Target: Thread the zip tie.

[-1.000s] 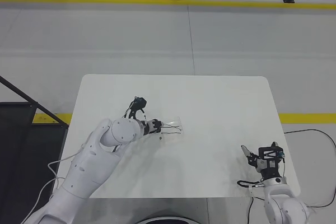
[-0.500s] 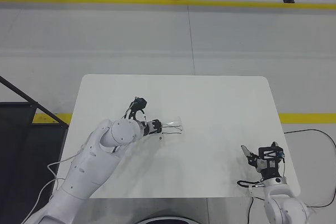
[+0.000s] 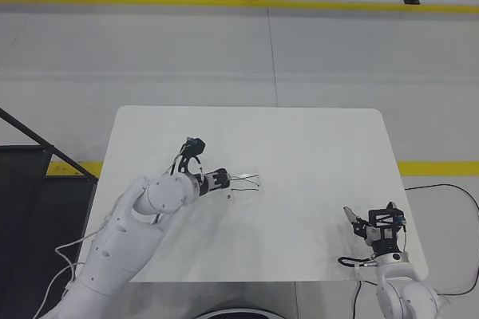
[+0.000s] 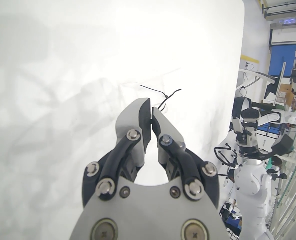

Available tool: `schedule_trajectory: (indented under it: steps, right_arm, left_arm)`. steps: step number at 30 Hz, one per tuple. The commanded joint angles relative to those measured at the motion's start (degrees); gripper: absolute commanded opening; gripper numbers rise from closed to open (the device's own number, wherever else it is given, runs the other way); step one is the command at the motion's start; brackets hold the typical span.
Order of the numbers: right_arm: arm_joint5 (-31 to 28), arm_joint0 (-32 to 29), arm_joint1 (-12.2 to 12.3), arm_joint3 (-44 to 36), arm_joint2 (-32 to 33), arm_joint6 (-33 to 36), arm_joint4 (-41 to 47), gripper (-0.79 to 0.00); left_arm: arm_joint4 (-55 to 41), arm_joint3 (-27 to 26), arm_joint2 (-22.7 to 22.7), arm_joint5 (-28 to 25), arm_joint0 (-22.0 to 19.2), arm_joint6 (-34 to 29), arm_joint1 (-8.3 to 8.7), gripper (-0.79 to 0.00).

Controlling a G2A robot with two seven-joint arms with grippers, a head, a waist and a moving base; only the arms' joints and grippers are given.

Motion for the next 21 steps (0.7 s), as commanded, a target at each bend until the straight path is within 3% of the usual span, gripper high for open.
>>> schedule_trajectory:
  steps: [1, 12, 15, 21]
  right_arm:
    - [0.00, 0.00, 0.00, 0.00, 0.00, 0.00, 0.00, 0.000]
    - [-1.43, -0.07, 0.03, -0.95, -0.11, 1.01, -1.21, 0.000]
    - [-7.99, 0.48, 0.34, -3.09, -0.57, 4.36, -1.38, 0.000]
    - [-14.38, 2.39, 0.59, -8.22, -1.81, 10.79, -1.11, 0.000]
  left_arm:
    - [0.01, -2.20, -2.00, -1.40, 1.91, -0.26, 0.50, -0.785]
    - [-4.12, -7.36, -12.40, -18.86, 9.37, -5.04, 2.92, -0.785]
    - [-3.93, -9.35, -13.74, -23.09, 11.50, -5.76, 3.41, -0.785]
    - [-1.44, -14.18, -15.20, -27.97, 15.28, -4.81, 4.13, -0.785]
